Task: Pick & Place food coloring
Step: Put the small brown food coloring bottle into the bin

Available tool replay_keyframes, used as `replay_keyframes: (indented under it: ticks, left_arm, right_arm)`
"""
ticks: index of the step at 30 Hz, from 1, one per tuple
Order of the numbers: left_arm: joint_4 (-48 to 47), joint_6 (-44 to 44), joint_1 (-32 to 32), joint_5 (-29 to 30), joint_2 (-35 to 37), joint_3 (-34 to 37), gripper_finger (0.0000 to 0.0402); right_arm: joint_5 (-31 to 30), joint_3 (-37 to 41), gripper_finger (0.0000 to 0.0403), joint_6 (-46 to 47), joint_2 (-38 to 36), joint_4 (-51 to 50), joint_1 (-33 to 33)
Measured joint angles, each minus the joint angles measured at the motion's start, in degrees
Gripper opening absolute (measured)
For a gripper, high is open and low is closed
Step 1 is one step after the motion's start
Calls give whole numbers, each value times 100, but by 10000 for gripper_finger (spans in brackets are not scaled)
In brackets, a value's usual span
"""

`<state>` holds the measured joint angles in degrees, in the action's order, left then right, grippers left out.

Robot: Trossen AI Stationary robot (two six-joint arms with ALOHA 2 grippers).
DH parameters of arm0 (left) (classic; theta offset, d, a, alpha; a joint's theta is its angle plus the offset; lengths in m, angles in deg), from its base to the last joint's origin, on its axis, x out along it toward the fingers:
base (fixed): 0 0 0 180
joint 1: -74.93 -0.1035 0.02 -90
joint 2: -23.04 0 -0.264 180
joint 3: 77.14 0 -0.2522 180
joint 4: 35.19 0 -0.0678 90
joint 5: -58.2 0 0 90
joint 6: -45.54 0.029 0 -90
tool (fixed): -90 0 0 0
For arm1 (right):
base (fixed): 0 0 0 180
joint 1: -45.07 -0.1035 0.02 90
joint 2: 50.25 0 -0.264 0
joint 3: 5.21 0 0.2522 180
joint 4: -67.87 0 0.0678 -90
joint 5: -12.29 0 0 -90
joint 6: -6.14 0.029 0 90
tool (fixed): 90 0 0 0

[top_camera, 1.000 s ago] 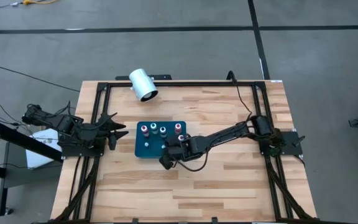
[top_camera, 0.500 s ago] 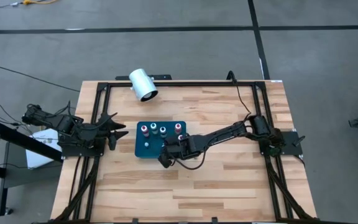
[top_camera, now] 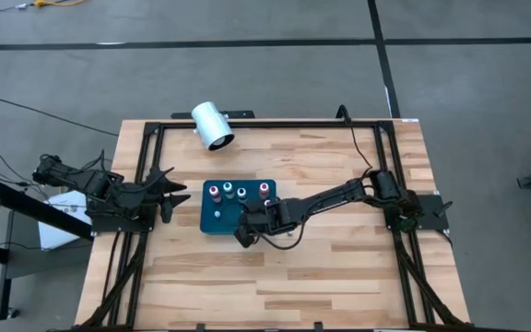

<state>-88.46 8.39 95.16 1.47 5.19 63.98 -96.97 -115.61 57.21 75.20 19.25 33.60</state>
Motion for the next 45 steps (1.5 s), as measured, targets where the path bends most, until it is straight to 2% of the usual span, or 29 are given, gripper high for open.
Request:
replay_keyframes:
  ticks: [9, 18, 22, 26, 33, 36, 45]
  left_arm:
    - [-1, -2, 2, -8, 0, 0, 171]
    - [0, -3, 2, -12, 0, 0, 171]
    - [0, -4, 2, -88, 0, 0, 171]
    - [0, -4, 1, -295, 0, 0, 171]
    - [0, -7, -1, -342, 0, 0, 171]
    - [0, -7, 1, -342, 0, 0, 171]
    - [40, -39, 2, -343, 0, 0, 171]
  right_arm:
    - [-1, -33, 117, -34, -2, 93, 0]
    - [138, -601, 114, -515, -11, -182, 7]
    - [145, -1168, 109, -965, -11, -1157, -16]
    - [243, -1780, 107, -1350, -15, -2707, -150]
    - [296, -2213, 107, -1175, -20, -4991, -613]
    - [453, -2221, 107, -925, -20, -5515, -835]
    - [408, -2218, 107, -548, -17, -5480, -1104]
